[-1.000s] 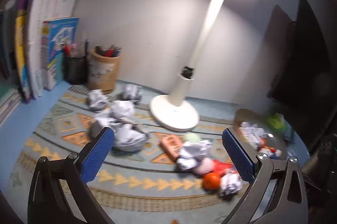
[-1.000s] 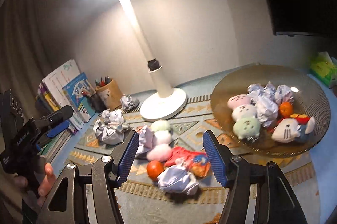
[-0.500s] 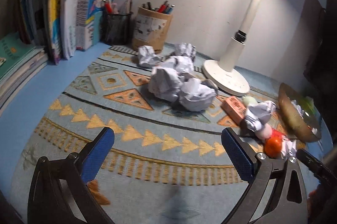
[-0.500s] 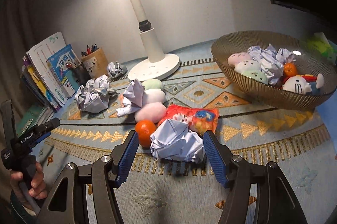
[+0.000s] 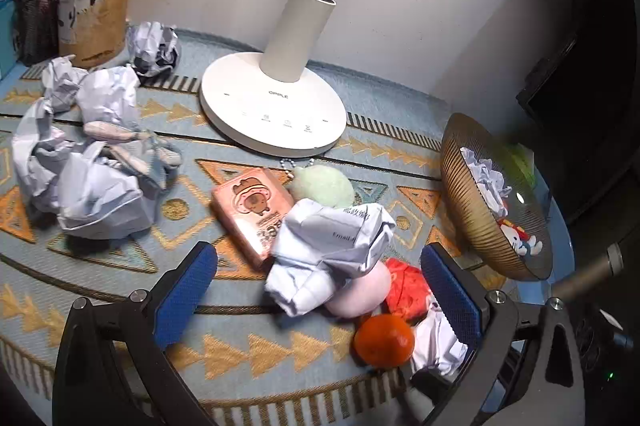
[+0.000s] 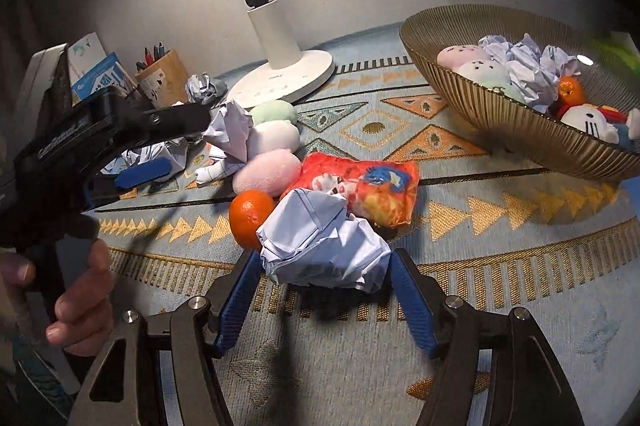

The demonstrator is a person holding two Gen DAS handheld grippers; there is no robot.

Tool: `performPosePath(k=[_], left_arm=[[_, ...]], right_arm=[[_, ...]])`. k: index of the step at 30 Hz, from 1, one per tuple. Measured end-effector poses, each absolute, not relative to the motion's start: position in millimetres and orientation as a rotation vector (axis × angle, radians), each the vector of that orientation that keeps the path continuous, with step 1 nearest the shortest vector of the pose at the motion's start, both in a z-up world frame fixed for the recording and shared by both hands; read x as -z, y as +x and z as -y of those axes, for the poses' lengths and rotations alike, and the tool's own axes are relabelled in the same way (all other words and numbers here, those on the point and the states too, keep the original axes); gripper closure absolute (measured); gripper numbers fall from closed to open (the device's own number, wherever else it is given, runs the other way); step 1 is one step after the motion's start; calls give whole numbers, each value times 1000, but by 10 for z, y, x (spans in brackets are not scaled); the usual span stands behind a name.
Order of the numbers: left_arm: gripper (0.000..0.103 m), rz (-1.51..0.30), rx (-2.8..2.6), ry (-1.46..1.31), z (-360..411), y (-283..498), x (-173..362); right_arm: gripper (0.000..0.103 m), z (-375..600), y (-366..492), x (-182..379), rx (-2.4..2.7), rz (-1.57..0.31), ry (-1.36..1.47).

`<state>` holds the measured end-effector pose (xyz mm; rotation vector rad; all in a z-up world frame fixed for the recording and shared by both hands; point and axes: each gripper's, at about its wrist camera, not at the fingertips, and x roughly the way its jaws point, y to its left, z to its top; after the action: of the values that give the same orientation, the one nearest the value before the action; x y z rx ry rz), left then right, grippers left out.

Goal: Organize objects
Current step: 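Grasp the crumpled printed paper with both tools together, then carry the printed paper with the left tool and drop it into the bowl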

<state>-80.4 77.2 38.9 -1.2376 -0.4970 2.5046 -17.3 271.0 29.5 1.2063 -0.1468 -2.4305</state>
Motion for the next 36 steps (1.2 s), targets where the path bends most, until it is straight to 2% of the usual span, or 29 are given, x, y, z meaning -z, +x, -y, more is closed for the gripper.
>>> performPosePath(k=[2, 3, 5, 8, 9, 10, 11, 18, 31, 36], left_arm=[[4, 493, -2495, -1249, -837, -857, -342], [11, 477, -2495, -1252, -872, -869, -321], [17, 423, -2522, -1237, -925, -867, -312], [34, 355, -2557, -1211, -958, -839, -313], [45, 342, -2565, -1201, -953, -836, -313], [49, 327, -2573, -1191, -950, -824, -315], [49, 323, -2570, -1186, -945, -818, -315], [51, 341, -2574, -1142, -896, -743, -309], [51, 211, -2663, -945, -1015, -468, -652], [51, 207, -2609, -850, -1280, -436, -1101]], right_arm=[[37, -2680, -205, -278, 2416, 140, 1222], [37, -2663, -214, -266, 2411, 130, 1234], [37, -2645, -215, -271, 2416, 107, 1234], [37, -2640, -214, -274, 2424, 94, 1234], [39, -2639, -215, -276, 2431, 91, 1235], [41, -2637, -216, -279, 2440, 82, 1234], [45, -2639, -219, -281, 2447, 78, 1232], [52, -2665, -209, -307, 2465, 85, 1206], [52, -2928, 40, -614, 2518, 216, 964], [51, -3331, 46, -1225, 2625, 197, 812]])
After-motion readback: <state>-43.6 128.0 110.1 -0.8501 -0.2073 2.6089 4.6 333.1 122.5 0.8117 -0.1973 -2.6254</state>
